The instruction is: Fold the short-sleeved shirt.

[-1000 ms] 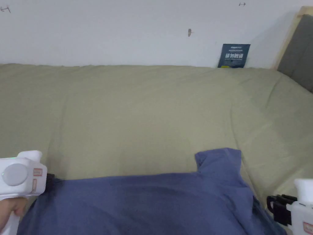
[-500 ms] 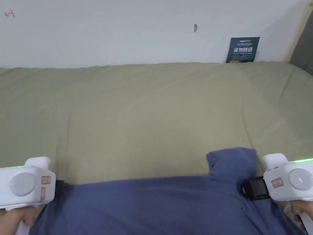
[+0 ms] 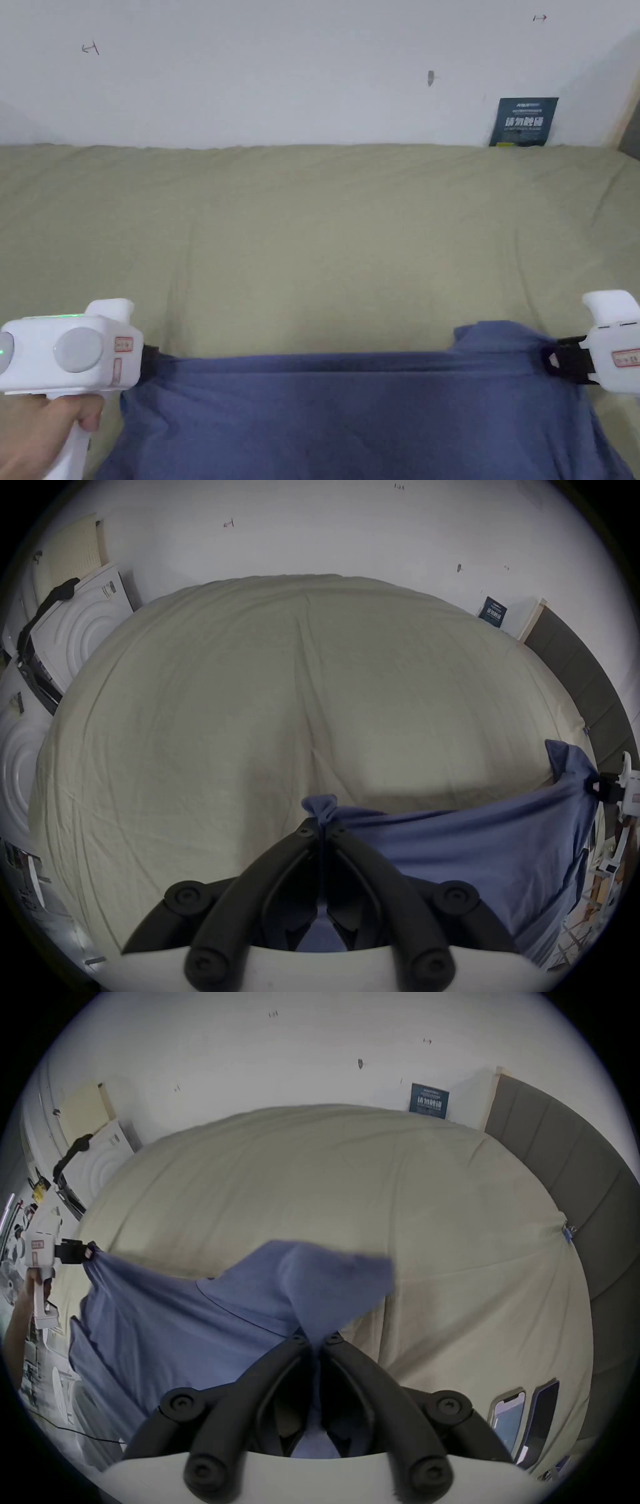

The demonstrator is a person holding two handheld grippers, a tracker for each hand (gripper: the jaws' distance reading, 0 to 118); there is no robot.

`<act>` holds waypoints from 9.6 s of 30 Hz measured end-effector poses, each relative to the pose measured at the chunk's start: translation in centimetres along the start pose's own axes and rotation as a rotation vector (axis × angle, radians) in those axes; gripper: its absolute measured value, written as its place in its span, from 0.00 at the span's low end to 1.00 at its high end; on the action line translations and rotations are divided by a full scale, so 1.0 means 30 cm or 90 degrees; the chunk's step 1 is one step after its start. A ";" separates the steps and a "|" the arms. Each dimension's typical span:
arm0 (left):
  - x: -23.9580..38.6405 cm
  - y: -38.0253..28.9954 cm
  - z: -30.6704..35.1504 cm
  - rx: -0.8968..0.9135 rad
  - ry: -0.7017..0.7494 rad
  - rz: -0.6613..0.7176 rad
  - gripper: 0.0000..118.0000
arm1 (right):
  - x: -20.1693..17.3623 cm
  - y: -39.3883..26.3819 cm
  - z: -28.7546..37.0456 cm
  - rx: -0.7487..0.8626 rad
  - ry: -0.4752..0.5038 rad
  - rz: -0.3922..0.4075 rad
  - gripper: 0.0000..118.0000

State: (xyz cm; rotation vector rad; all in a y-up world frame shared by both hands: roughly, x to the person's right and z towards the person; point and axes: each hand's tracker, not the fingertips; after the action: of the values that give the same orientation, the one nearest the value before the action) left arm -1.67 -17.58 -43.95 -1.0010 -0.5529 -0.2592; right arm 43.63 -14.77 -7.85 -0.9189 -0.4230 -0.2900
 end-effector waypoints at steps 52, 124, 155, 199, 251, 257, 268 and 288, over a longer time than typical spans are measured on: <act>-0.064 -0.824 0.705 0.244 0.027 0.056 0.00 | -0.365 -0.827 0.631 0.328 -0.165 -0.077 0.01; -0.102 -0.400 0.588 -0.066 -0.165 0.114 0.02 | -0.504 -0.812 0.720 0.356 -0.060 -0.087 0.01; 0.292 -0.540 0.393 -0.064 -0.182 -0.023 0.00 | -0.426 -0.876 0.680 0.294 -0.021 -0.138 0.01; -0.001 -0.550 -0.023 -0.187 -0.664 0.234 1.00 | -0.579 -0.783 0.621 0.235 0.003 -0.088 0.01; 0.541 -0.433 0.534 -0.024 -0.266 -0.045 0.14 | -0.397 -0.853 0.649 0.281 0.038 -0.166 0.01; 0.435 -0.504 0.400 -0.088 -0.408 0.060 0.00 | -0.419 -0.850 0.623 0.258 0.051 -0.167 0.01; 0.465 -0.611 0.041 -0.157 -0.497 0.129 0.00 | -0.428 -0.841 0.624 0.224 0.023 -0.141 0.01; 0.227 -0.807 0.938 0.518 0.109 -0.034 0.00 | -0.605 -0.716 0.654 0.346 -0.040 -0.017 0.01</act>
State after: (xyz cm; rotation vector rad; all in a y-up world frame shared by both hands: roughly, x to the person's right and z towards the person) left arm -15.86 -6.04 -10.95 -0.1732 -0.4652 -0.1410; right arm 14.24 -10.05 9.19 -0.3918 -0.5390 -0.1571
